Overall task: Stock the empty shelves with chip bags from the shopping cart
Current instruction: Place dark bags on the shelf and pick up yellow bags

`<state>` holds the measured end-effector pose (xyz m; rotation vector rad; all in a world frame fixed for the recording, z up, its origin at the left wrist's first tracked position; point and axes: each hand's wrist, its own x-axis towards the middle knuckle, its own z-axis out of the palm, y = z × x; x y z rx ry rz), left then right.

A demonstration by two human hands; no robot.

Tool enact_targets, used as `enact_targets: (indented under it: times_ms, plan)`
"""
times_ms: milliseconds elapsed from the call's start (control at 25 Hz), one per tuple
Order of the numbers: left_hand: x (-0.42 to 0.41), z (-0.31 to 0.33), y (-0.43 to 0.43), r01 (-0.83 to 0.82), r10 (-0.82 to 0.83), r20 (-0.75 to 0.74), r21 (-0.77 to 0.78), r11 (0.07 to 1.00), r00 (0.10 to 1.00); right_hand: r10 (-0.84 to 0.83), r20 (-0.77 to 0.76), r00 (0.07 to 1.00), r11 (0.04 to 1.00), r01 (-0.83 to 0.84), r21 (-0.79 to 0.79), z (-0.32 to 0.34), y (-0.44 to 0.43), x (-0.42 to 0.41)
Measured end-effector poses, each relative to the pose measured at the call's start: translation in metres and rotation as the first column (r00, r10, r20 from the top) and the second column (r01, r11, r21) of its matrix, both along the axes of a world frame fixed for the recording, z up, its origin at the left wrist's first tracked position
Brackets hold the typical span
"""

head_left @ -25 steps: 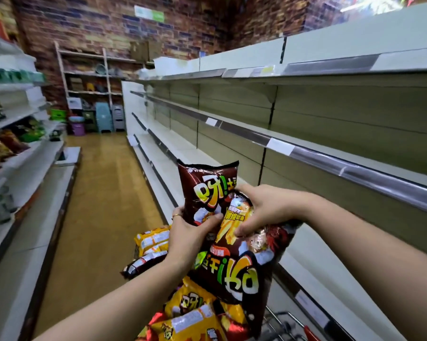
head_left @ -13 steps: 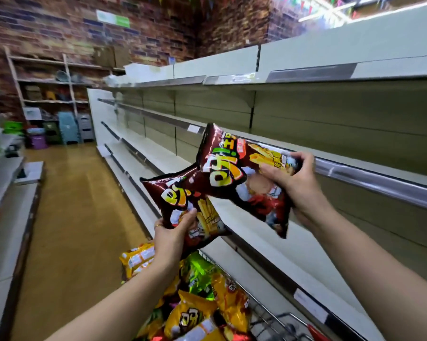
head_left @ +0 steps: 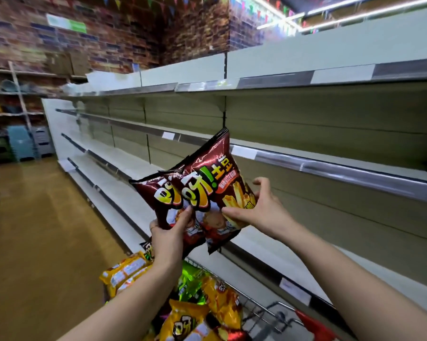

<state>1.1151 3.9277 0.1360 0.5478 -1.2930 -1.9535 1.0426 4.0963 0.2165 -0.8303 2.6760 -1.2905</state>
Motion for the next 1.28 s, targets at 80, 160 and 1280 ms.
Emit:
enact_targets:
  times_ms: [80,160,1280]
  plan:
    - [-0.005,0.009,0.005,0.060,-0.060,-0.003,-0.049,0.997,0.998,0.075,-0.058,0.996,0.994,-0.070,0.089,0.014,0.013,0.003]
    - [-0.009,0.021,0.014,0.135,-0.136,-0.009,-0.092,0.987,0.991,0.105,-0.061,0.993,0.993,-0.101,0.057,0.028,0.028,0.004]
    - [-0.268,0.174,0.255,0.780,-0.711,0.322,-0.287,0.556,0.625,-0.454,0.191,0.870,0.666,0.474,-0.576,0.085,0.353,-0.118]
